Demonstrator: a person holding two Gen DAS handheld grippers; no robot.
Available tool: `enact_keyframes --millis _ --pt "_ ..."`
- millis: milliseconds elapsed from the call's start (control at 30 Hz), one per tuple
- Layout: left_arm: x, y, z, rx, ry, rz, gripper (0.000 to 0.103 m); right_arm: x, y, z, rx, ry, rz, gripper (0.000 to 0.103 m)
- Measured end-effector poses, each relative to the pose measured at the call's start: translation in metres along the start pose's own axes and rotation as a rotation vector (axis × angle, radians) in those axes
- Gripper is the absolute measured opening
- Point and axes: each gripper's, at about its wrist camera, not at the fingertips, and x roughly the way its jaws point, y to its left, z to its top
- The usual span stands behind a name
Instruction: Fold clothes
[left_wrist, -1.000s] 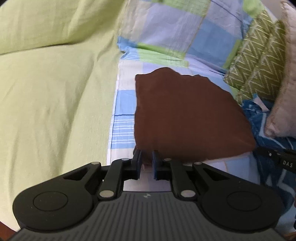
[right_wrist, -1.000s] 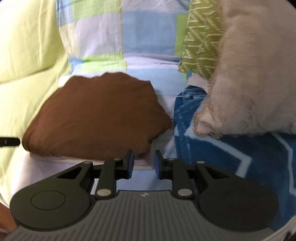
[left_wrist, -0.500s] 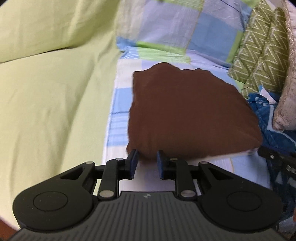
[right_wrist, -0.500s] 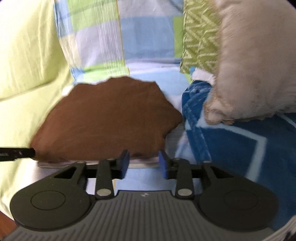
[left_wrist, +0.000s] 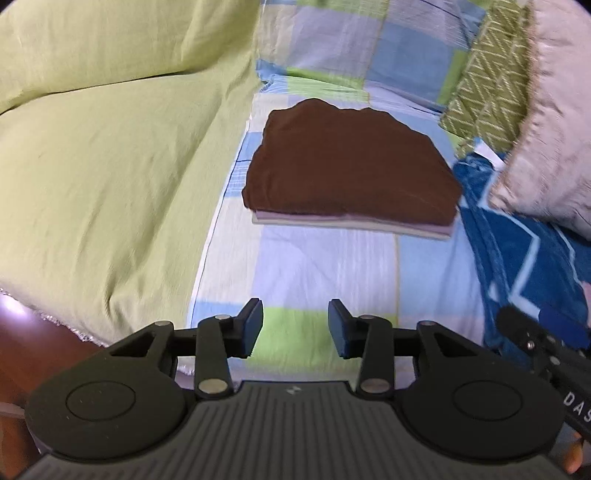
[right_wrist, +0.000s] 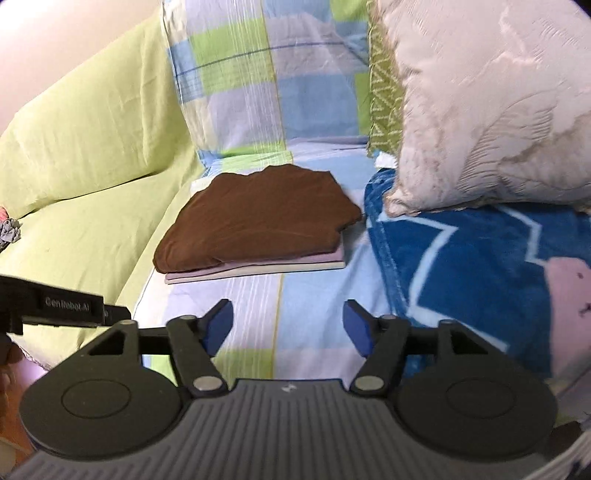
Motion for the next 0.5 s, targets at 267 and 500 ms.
enact_keyframes --millis 267,500 --pt "-0.02 0.006 -0.011 0.04 -0.007 -0.003 0.048 -0.018 0.021 -0.004 0.011 0.041 -0.034 0.078" --pt "-0.037 0.021 -0.031 0.032 -0.078 0.029 0.058 -0.028 0.043 -0.017 0.004 0.051 -0.085 0.097"
